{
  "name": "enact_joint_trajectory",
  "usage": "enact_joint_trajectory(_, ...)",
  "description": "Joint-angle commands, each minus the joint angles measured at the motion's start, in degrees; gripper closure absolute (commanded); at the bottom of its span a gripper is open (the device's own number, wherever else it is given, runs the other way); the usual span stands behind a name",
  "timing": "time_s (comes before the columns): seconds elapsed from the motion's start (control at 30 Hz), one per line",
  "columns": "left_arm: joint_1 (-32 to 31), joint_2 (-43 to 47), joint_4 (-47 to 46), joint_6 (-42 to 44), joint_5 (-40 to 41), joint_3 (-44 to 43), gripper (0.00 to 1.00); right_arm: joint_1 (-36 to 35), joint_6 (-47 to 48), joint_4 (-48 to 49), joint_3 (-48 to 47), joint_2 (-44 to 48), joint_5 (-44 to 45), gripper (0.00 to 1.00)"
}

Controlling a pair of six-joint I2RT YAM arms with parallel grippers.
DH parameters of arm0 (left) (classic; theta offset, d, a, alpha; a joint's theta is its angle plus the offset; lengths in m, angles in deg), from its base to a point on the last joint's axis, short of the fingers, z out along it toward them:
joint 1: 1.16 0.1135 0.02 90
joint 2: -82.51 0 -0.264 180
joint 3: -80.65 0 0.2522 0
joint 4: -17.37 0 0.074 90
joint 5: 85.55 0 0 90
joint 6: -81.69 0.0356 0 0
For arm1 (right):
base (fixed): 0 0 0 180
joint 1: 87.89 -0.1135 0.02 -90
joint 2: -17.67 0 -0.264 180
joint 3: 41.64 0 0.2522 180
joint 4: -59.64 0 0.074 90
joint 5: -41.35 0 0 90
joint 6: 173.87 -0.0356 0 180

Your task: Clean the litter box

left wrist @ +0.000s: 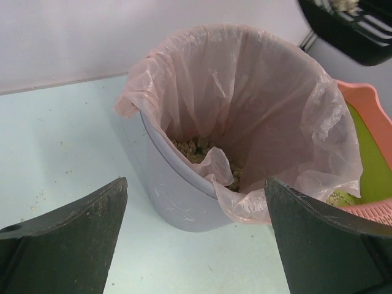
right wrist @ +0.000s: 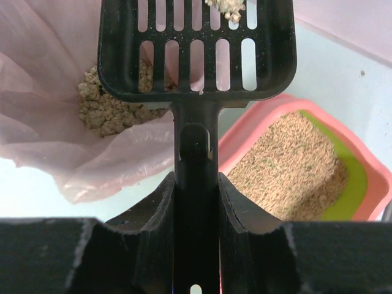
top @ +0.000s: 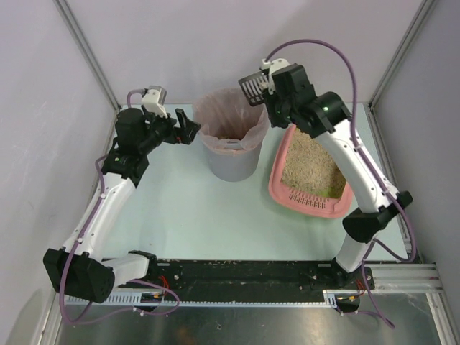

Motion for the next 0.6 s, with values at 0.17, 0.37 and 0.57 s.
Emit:
enact_joint_trajectory(0.17,2.21,-0.17,-0.86,-0.93,-3.12,-0.3,0.09,-1.69,22.92,18.02,1.71,-3.85,4.45,1.0)
enact_joint_trajectory(0.37,2.3,-0.17,-0.86,-0.66,-3.2,-0.21,0.13,-2.93,33.7,29.98,9.89,-0.08,5.34,1.0)
enact_joint_trajectory(0.57,2.56,-1.84,-0.77,-1.89,-5.92,-0.65,0.16,-7.93,48.13,43.7,24.13,6.16,13.5,1.0)
